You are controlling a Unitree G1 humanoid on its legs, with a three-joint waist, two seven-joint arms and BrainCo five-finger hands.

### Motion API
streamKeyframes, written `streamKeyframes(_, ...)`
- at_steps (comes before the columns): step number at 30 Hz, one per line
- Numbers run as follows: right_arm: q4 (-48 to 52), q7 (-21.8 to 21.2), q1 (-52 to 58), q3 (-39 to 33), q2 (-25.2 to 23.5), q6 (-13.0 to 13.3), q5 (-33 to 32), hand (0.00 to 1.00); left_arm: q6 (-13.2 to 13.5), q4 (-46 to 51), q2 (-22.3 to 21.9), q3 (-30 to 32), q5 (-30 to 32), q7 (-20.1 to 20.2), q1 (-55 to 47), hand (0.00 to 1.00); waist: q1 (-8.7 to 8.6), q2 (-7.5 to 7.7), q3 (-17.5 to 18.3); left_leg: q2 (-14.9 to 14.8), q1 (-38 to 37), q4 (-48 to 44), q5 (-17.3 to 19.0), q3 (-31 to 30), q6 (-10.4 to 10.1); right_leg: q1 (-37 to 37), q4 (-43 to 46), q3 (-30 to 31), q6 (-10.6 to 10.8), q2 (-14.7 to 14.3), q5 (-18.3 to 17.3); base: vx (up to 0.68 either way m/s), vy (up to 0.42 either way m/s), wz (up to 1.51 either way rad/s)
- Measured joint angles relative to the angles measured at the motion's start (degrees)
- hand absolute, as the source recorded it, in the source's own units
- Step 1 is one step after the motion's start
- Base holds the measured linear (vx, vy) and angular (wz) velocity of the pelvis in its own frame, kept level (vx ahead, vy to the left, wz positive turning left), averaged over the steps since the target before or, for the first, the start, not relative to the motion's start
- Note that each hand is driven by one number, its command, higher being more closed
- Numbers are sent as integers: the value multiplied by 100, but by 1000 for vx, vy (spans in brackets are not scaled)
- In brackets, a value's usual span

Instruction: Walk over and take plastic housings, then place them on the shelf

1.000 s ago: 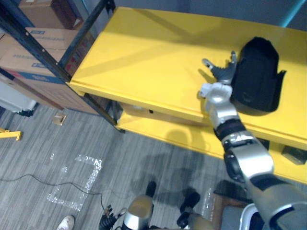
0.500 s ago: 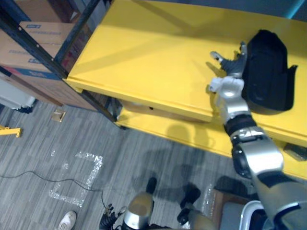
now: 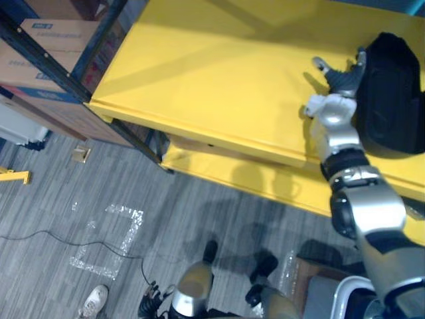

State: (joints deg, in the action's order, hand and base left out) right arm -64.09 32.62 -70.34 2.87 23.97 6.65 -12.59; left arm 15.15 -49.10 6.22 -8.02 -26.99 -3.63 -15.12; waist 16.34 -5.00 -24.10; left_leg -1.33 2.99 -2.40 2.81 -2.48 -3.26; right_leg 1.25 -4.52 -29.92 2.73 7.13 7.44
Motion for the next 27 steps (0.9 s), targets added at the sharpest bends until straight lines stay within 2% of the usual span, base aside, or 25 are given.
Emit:
streamKeyframes(4, -34, -4, -96, 0, 97, 23, -1, 0, 34, 9, -8, 0, -21, 5, 5, 0, -14, -28, -74, 2, 5, -3, 0, 3, 0, 9, 0, 3, 1, 2, -1, 0, 0, 0)
streamKeyframes(9, -34, -27, -221, 2, 189, 184, 3, 0, 78, 23, -37, -1, -27, 20, 47, 0, -19, -63, -184, -1, 30, -1, -2, 16, 0, 52, 0, 14, -3, 0, -5, 0, 0, 0)
streamKeyframes(12, -46, -162, -274, 15, 201, 213, 0, 0, -197, 164, 3, -19, -167, 8, 65, 0, -68, -63, -184, 1, 28, 2, -2, 22, 1, 60, 0, 21, -5, 1, -2, 11, 1, -1)
streamKeyframes(13, -82, -322, -346, 55, 205, 227, -1, 0, -440, 236, 32, -18, -213, 10, 102, 0, -114, -63, -184, 1, 24, 2, -2, 31, 1, 62, 0, 30, -6, 0, -1, 0, 0, 0)
streamKeyframes(15, -184, -475, -427, 192, 214, 299, 0, 0, -616, 257, 78, -15, -236, 11, 183, 0, -141, -64, -184, -4, 7, 1, -2, 74, 2, 64, 0, 63, -7, -4, 0, 18, 2, -11)
streamKeyframes(17, -191, -669, -438, 407, 218, 591, 23, 0, -843, 287, 147, 1, -240, 13, 279, 0, -160, -64, -184, -8, -26, -9, -3, 168, 3, 76, 1, 169, -12, -5, 6, 18, -3, -20)
streamKeyframes(20, -81, -692, -438, 587, 208, 900, 252, 0, -1057, 294, 176, 57, -243, 32, 478, 0, -244, -64, -183, -18, -104, -9, -3, 178, 3, 3, 1, 180, -14, -15, 7, 13, -6, -5)
streamKeyframes(23, 489, -692, -429, 628, 126, 1159, 403, 0, -1076, 300, 173, 131, -233, 38, 712, 0, -319, -62, -182, -31, -263, -8, -3, 251, 3, -129, 0, 214, -15, -24, 6, 7, -2, -11)
streamKeyframes(25, 955, -747, -361, 627, 33, 1305, 419, 0, -1069, 297, 111, 302, -228, 35, 782, 0, -335, 6, -145, -41, -331, -9, -3, 319, 3, -150, -1, 311, -17, -33, 4, -10, -13, -22)
streamKeyframes(26, 1443, -830, -197, 625, 2, 1344, 402, 100, -1067, 292, 103, 380, -226, 21, 819, 0, -374, 70, -111, -50, -354, -8, -3, 337, 3, -163, -1, 329, -23, -41, 0, -2, -19, -9)
streamKeyframes(27, 1706, -916, -73, 621, -10, 1373, 377, 100, -1059, 293, 85, 446, -226, 13, 829, 0, -408, 96, -97, -56, -385, -6, -3, 336, 3, -194, -1, 328, -25, -49, -2, -2, -15, -3)
